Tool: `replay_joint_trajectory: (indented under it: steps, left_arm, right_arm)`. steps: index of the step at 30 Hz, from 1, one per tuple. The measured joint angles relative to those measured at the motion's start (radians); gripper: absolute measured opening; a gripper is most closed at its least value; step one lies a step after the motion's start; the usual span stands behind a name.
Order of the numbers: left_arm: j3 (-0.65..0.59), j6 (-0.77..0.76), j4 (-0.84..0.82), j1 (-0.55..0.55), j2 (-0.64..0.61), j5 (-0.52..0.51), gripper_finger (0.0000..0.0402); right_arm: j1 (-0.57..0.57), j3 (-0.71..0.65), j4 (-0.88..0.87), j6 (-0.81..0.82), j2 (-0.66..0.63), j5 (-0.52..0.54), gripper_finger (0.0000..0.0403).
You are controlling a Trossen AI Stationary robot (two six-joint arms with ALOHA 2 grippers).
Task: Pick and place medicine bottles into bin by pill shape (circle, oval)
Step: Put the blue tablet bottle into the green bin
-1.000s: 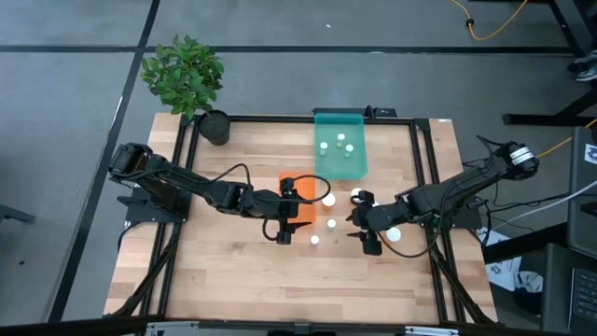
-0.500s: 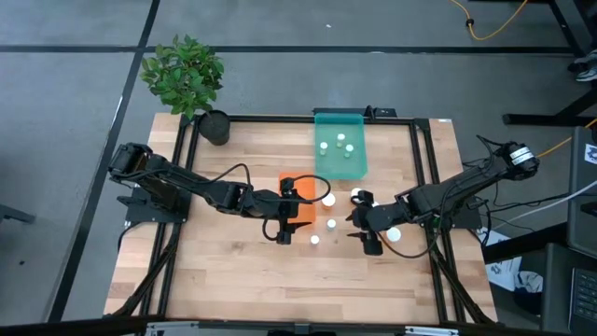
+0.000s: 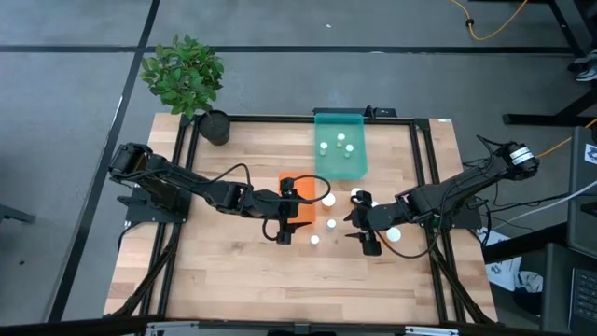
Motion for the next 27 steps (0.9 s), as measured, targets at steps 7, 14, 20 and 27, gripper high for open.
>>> replay_joint_trajectory:
  steps: [7,14,20,27]
  left_arm:
    - [0.0,0.0,0.0,0.0,0.0,0.0,0.0257]
    - [0.0,0.0,0.0,0.0,0.0,0.0,0.0257]
    - [0.0,0.0,0.0,0.0,0.0,0.0,0.0257]
    - [0.0,0.001,0.0,0.003,0.0,0.0,0.0257]
  right_arm:
    - [0.0,0.0,-0.001,0.012,0.0,-0.001,0.0226]
    - [0.0,0.0,-0.005,0.053,0.0,-0.025,0.0226]
    - [0.0,0.0,-0.007,0.061,0.0,-0.03,0.0226]
    - [-0.001,0.001,0.017,0.069,0.093,-0.106,0.0226]
